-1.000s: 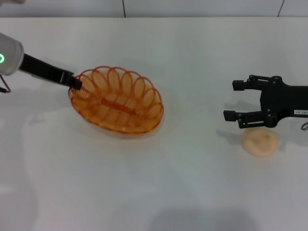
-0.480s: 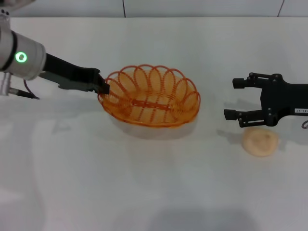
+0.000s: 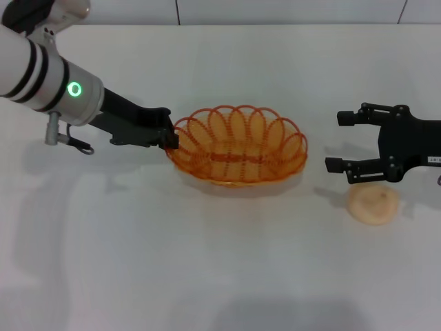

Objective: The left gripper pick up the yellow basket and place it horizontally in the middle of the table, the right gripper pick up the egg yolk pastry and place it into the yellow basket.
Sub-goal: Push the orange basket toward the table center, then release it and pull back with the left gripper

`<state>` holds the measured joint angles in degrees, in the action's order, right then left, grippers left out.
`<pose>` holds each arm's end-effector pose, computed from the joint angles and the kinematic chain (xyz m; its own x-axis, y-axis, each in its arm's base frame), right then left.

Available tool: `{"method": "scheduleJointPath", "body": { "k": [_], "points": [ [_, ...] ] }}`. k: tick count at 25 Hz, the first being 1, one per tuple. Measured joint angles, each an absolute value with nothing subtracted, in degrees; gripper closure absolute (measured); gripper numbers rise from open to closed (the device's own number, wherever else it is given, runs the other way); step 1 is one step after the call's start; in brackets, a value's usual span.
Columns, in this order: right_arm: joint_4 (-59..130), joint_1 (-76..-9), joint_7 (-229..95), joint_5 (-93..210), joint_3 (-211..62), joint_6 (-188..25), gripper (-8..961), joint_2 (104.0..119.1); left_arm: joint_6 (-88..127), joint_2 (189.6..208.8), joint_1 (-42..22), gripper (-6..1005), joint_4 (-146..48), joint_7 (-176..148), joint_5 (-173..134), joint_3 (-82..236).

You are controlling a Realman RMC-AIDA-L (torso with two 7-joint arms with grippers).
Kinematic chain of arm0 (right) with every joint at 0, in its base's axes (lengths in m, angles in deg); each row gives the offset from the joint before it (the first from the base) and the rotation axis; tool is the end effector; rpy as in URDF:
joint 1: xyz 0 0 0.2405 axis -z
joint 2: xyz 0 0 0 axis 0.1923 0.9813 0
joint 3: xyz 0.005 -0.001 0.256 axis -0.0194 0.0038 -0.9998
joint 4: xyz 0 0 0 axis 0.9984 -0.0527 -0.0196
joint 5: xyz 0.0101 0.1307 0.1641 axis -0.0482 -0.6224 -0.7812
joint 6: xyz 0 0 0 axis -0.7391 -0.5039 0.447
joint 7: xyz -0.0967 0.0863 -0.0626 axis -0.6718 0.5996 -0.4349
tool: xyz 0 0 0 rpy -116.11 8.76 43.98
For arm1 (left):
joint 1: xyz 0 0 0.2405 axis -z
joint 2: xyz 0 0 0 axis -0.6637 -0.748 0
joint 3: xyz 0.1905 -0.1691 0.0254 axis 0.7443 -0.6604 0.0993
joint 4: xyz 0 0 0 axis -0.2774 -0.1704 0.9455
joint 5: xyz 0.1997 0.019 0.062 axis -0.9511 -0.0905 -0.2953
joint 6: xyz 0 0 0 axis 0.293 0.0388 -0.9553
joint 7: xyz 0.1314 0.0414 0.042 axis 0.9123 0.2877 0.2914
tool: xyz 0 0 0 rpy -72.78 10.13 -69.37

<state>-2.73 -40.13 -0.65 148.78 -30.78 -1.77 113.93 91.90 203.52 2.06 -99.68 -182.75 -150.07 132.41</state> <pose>0.2503 0.3408 0.0206 0.8954 -0.0757 -0.4389 -0.2064 -0.9437 -0.2583 -0.2026 0.3920 -0.0136 0.1710 0.9719 0.1617 0.9617 -0.1289 -0.2420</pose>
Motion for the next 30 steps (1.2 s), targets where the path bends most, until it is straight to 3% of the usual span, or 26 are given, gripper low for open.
{"method": "scheduleJointPath", "body": {
  "k": [15, 26, 30],
  "points": [
    [-3.33, -39.14, -1.58, 149.03, -30.79, -0.73, 83, 113.92, 90.79, 203.64, 1.45, 892, -97.67, -185.81, -146.41, 134.05],
    [-3.33, -38.91, -1.35, 149.06, -30.9, -0.73, 83, 113.92, 90.66, 203.09, 0.25, 473, -100.8, -184.51, -146.77, 133.57],
    [-3.33, -38.86, -1.0, 148.97, -31.09, -0.73, 84, 113.92, 90.64, 203.08, -1.62, 410, -104.56, -181.82, -146.45, 133.49]
  ]
}}
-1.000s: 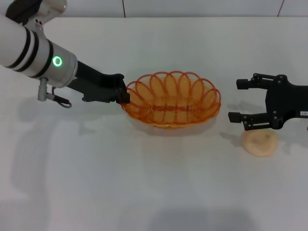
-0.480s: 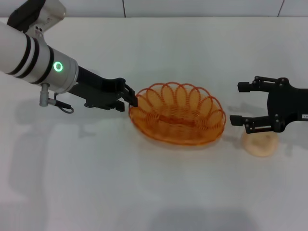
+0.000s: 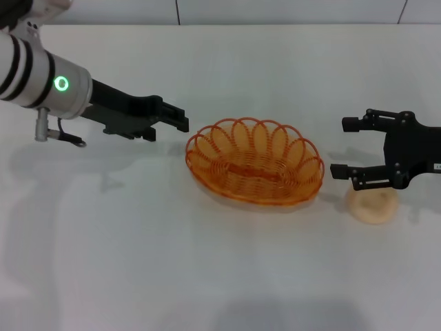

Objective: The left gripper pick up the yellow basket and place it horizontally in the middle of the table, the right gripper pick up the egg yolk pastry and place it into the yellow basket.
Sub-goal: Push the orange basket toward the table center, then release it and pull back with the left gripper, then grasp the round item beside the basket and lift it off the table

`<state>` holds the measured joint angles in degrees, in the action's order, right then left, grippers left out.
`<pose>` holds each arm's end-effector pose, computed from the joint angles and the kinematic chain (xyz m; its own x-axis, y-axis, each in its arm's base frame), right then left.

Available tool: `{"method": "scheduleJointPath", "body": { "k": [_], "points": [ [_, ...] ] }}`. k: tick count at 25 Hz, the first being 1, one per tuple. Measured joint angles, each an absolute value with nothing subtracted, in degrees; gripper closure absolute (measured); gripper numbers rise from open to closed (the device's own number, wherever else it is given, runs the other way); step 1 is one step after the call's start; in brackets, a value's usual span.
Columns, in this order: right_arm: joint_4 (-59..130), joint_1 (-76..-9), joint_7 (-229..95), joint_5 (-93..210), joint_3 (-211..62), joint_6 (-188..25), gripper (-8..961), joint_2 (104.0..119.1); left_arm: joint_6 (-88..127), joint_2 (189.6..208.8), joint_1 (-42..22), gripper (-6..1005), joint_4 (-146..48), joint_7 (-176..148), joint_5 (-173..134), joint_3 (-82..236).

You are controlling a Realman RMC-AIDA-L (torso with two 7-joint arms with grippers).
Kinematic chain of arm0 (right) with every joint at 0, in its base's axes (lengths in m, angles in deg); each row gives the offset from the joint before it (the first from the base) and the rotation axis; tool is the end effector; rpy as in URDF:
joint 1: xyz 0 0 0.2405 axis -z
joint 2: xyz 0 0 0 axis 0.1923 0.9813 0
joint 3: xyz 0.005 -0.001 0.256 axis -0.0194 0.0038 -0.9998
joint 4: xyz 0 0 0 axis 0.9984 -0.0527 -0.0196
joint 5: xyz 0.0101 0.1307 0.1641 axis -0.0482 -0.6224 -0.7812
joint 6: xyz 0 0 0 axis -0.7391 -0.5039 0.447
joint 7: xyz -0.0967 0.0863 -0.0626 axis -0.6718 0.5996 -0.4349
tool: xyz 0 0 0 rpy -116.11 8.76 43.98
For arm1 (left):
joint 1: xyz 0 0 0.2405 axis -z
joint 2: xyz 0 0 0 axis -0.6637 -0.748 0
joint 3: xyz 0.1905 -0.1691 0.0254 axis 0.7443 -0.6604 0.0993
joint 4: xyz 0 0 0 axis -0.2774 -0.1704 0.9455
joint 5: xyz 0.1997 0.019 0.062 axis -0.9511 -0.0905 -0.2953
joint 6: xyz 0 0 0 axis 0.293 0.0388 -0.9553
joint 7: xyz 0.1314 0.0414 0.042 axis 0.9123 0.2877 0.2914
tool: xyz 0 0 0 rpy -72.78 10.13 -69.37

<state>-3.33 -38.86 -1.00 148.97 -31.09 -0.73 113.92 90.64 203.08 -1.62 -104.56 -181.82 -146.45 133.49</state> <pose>0.2559 0.3342 0.0226 0.8949 -0.0795 -0.4392 -0.2094 -0.9438 -0.2558 -0.2045 0.3917 -0.0005 0.1967 0.9522 0.2338 0.9650 -0.1458 -0.2179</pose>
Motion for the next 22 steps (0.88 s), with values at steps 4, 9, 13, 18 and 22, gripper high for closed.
{"method": "scheduleJointPath", "body": {
  "k": [4, 9, 13, 18, 22],
  "points": [
    [-3.38, -38.86, -0.23, 148.89, -31.26, -0.79, 84, 113.92, 90.59, 202.96, -3.21, 347, -106.32, -174.27, -143.9, 131.42],
    [-3.4, -38.86, 1.11, 148.79, -31.32, -0.75, 84, 113.87, 88.9, 203.32, -7.48, 292, -109.04, -155.17, -137.75, 129.7],
    [-3.43, -38.63, 1.97, 149.09, -31.16, -0.79, 84, 113.8, 87.9, 203.33, -11.64, 244, -107.42, -135.56, -126.11, 125.64],
    [-4.81, -36.76, 1.91, 149.34, -30.68, -0.51, 84, 113.57, 90.1, 201.3, -15.45, 174, -102.25, -113.79, -112.82, 122.98],
    [-6.2, -35.19, 2.4, 149.39, -30.68, -0.24, 84, 113.36, 93.64, 198.5, -15.55, 142, -98.37, -108.83, -112.32, 122.93]
  ]
}}
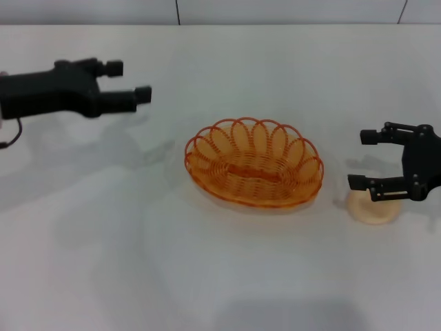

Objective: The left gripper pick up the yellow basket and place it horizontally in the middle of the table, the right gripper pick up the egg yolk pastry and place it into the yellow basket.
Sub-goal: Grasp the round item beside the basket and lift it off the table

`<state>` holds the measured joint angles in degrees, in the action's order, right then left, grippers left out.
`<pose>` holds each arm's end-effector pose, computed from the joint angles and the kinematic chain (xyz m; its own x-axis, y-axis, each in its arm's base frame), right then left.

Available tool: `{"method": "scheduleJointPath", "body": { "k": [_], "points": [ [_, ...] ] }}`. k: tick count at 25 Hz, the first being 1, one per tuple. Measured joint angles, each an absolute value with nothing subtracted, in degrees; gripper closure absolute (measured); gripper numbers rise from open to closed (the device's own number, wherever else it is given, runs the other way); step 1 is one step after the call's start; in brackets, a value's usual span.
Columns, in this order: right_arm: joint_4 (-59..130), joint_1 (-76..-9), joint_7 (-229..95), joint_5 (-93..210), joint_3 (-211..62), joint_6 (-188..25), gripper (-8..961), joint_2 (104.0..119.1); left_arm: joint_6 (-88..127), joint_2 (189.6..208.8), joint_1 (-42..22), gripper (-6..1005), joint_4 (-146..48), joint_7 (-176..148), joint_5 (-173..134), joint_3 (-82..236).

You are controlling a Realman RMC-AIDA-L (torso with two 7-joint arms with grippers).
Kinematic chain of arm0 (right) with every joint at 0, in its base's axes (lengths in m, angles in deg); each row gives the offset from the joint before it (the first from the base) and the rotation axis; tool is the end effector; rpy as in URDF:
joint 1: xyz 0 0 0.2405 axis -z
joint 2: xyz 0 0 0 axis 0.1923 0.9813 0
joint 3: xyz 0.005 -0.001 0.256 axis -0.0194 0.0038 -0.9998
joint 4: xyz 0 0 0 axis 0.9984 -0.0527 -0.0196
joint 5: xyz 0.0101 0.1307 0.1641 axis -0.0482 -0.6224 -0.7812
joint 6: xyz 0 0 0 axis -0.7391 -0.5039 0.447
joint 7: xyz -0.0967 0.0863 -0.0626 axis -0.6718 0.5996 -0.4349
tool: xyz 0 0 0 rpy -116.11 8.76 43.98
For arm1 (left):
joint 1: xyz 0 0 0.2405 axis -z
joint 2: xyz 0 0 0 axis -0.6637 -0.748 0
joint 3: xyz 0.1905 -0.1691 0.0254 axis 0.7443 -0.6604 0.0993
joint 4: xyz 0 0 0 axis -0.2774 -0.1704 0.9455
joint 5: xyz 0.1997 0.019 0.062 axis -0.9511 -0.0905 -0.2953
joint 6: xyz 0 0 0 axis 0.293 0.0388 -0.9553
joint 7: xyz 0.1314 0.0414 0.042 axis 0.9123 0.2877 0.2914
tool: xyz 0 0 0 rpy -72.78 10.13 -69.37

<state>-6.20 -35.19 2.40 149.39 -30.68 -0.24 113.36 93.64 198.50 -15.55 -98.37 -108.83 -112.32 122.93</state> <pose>0.2727 0.3212 0.0322 0.8933 -0.1477 -0.4245 -0.2741 -0.9275 -0.2542 -0.2566 0.3567 0.0561 0.7785 0.3759 0.5026 0.5502 -0.7940 -0.2584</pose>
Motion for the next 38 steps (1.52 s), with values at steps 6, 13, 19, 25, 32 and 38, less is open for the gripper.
{"method": "scheduleJointPath", "body": {
  "k": [6, 13, 19, 25, 32, 38],
  "points": [
    [-6.49, -34.61, 2.89, 149.6, -30.7, 0.47, 84, 112.45, 103.78, 194.97, -14.97, 133, -92.29, -97.08, -115.41, 122.9],
    [-6.49, -35.28, 3.5, 151.68, -30.69, 1.3, 84, 112.17, 111.8, 193.54, -15.76, 130, -91.77, -91.28, -118.88, 121.54],
    [-6.49, -36.74, 5.23, 154.74, -30.64, 2.34, 84, 112.25, 113.72, 193.38, -16.46, 134, -91.71, -89.41, -120.23, 121.5],
    [-8.68, -37.75, 8.91, 159.46, -30.61, 2.88, 84, 112.25, 114.33, 193.89, -16.55, 136, -91.66, -88.44, -122.41, 121.54],
    [-13.24, -38.64, 14.7, 166.29, -29.49, 3.43, 85, 112.15, 114.34, 194.38, -16.67, 136, -90.74, -87.65, -123.19, 121.51],
    [-14.9, -39.05, 16.27, 168.84, -29.13, 1.97, 85, 113.0, 114.37, 194.86, -16.9, 137, -90.75, -87.93, -123.56, 121.53]
  ]
}}
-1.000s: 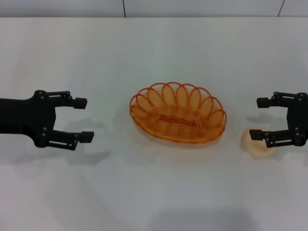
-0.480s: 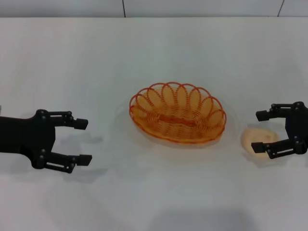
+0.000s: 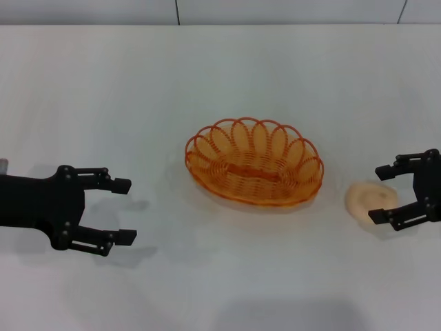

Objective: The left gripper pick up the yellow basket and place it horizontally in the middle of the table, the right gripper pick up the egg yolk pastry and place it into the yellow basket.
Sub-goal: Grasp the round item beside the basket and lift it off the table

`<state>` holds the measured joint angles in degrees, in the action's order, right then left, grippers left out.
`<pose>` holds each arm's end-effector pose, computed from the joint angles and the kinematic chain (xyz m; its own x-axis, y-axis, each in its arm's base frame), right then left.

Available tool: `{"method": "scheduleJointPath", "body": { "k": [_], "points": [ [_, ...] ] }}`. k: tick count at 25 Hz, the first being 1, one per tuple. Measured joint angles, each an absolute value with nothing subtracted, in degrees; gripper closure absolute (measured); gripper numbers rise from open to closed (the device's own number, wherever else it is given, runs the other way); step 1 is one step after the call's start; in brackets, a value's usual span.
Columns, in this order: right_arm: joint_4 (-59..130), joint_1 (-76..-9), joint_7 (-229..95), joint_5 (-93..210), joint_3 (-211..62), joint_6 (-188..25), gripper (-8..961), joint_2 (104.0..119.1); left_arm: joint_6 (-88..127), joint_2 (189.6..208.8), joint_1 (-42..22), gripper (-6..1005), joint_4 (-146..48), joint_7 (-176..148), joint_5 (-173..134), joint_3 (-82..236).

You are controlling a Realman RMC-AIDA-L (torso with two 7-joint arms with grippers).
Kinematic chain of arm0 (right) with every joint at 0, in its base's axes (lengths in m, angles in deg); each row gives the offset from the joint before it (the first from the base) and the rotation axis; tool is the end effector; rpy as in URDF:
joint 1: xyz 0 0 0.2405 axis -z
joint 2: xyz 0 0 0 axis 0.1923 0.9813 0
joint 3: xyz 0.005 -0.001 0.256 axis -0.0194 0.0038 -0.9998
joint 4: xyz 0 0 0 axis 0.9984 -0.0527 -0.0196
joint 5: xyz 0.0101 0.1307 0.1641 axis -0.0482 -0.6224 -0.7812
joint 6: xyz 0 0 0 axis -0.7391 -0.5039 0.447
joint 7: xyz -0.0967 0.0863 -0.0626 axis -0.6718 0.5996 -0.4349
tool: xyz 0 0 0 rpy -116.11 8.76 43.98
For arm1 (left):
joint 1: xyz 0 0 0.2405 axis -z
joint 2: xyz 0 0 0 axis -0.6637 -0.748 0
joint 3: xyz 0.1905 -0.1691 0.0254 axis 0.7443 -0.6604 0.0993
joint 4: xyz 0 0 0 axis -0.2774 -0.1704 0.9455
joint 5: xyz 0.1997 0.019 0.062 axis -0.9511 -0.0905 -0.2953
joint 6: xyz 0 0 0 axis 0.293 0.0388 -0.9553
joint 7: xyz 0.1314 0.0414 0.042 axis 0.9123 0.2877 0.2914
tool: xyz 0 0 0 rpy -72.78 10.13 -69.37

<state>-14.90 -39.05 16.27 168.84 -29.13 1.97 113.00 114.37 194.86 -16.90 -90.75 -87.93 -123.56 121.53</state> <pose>0.2724 0.3304 0.0375 0.9558 -0.2725 -0.1107 -0.2888 -0.9408 -0.1774 -0.2902 0.2884 0.0473 0.9249 0.2296 0.3031 0.2503 -0.9677 -0.0309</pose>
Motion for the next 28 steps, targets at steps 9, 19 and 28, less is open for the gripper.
{"method": "scheduleJointPath", "body": {
  "k": [9, 19, 28],
  "points": [
    [-14.2, -38.95, 16.38, 170.24, -27.8, -3.66, 85, 114.0, 113.52, 195.19, -17.32, 137, -90.77, -87.97, -123.81, 121.49],
    [-13.79, -39.1, 16.39, 170.3, -26.36, -4.58, 366, 114.01, 113.89, 195.17, -17.59, 137, -91.04, -87.97, -123.85, 121.5],
    [-13.95, -39.13, 16.41, 170.32, -26.3, -4.42, 709, 113.95, 113.19, 195.13, -17.57, 138, -91.21, -87.6, -123.56, 121.51]
  ]
}}
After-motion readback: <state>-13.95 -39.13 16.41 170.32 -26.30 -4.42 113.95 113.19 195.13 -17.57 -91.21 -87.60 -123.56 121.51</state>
